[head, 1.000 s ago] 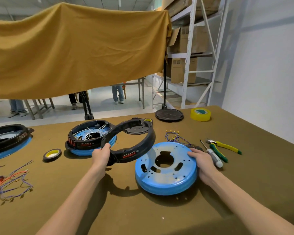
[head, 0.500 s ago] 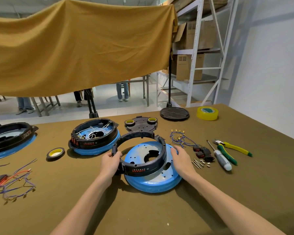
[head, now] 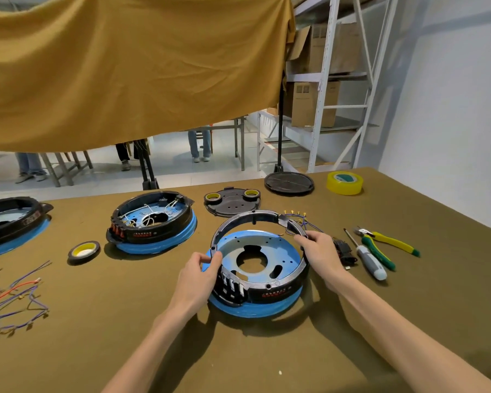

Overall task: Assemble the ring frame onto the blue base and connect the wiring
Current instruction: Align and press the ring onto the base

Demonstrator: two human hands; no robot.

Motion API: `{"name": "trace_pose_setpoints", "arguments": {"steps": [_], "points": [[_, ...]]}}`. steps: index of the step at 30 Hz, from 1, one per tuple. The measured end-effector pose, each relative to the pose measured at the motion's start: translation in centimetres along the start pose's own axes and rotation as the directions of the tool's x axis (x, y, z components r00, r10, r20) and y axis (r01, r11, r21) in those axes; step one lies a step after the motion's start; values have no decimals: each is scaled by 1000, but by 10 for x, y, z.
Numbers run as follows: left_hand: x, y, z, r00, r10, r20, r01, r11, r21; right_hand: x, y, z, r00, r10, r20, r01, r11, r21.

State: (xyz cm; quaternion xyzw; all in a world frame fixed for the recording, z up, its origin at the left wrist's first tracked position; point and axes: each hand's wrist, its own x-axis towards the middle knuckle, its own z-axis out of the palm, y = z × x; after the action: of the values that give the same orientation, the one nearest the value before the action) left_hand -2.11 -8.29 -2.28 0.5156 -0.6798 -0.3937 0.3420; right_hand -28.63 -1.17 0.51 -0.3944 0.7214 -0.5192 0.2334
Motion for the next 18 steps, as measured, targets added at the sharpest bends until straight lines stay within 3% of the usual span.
{"name": "trace_pose_setpoints", "arguments": {"steps": [7, 18], "points": [[-2, -16, -4, 1000, 16, -14, -18, 988, -156, -21, 4, 6, 997, 13, 74, -11, 1000, -22], [-8, -27, -8, 993, 119, 10, -114, 967, -227, -10, -2, 10, 995, -79, 61, 81, 996, -34]]}}
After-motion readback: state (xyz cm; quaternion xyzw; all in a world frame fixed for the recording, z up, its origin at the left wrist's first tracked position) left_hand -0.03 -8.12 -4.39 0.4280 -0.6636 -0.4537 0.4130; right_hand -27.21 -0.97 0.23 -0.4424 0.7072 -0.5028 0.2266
